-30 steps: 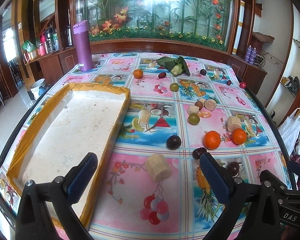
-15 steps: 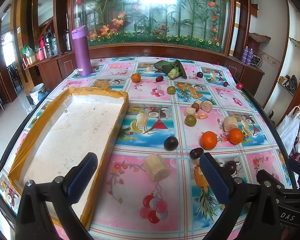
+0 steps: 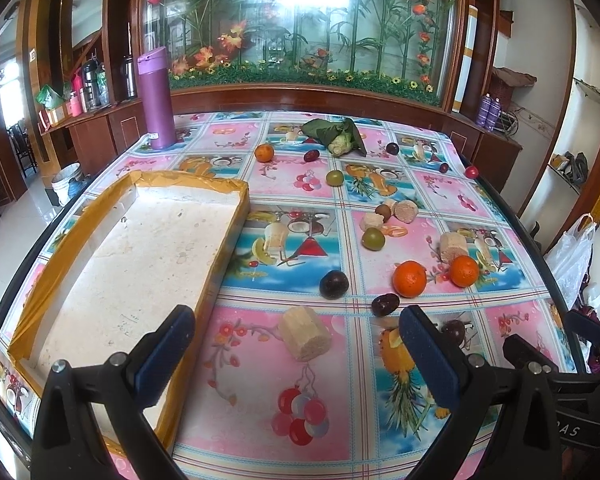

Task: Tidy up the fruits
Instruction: 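Move the right gripper to the dark round fruit and close on it, then grasp a second dark round fruit with the left gripper while the right gripper holds its fruit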

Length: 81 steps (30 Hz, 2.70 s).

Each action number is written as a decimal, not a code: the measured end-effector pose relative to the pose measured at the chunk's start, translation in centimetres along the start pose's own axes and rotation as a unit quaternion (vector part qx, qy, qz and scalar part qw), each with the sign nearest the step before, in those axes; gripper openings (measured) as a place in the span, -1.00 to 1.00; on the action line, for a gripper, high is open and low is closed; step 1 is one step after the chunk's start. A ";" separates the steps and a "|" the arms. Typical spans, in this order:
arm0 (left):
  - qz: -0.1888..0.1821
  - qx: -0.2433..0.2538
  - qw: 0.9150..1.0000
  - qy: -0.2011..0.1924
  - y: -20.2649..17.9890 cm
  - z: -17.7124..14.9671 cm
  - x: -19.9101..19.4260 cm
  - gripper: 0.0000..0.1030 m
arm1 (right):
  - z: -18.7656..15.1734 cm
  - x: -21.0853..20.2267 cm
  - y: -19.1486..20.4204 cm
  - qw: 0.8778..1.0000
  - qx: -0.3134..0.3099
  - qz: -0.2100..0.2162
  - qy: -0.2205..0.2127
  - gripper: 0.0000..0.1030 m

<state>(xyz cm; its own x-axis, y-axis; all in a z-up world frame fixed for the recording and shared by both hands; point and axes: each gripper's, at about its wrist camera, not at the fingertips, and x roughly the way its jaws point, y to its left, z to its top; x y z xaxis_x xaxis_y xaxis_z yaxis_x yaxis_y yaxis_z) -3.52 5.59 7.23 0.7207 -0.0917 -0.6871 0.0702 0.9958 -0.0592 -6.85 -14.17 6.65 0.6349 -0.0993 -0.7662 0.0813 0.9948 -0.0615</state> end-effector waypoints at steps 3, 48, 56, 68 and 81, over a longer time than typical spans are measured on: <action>0.010 0.002 1.000 0.007 0.3 0.0 0.3 1.00 | 0.0 0.3 -0.3 1.000 0.001 0.001 0.003 1.00; -0.037 0.061 0.990 0.122 -2.8 1.3 6.5 1.00 | -0.1 4.0 -0.3 0.987 -0.083 0.135 0.029 -0.54; -0.031 -0.005 0.989 0.146 -1.9 2.7 9.3 0.65 | -0.7 4.2 -1.4 0.985 -0.067 0.155 0.035 -0.54; -0.031 -0.001 0.992 0.124 -1.8 1.9 10.5 -0.22 | -0.9 4.4 -1.7 0.983 -0.073 0.165 0.037 -0.53; -0.097 0.010 0.989 0.111 -1.9 0.6 6.2 -0.50 | -0.8 3.8 -1.7 0.984 -0.069 0.162 0.032 -0.53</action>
<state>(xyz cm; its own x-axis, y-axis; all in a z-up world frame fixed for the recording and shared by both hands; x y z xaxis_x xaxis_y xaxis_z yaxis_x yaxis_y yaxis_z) 1.25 3.08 3.47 0.5229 -0.2750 -0.8068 0.2081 0.9591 -0.1920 -5.25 -16.22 3.34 0.5604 0.2214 -0.7981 -0.2255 0.9680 0.1102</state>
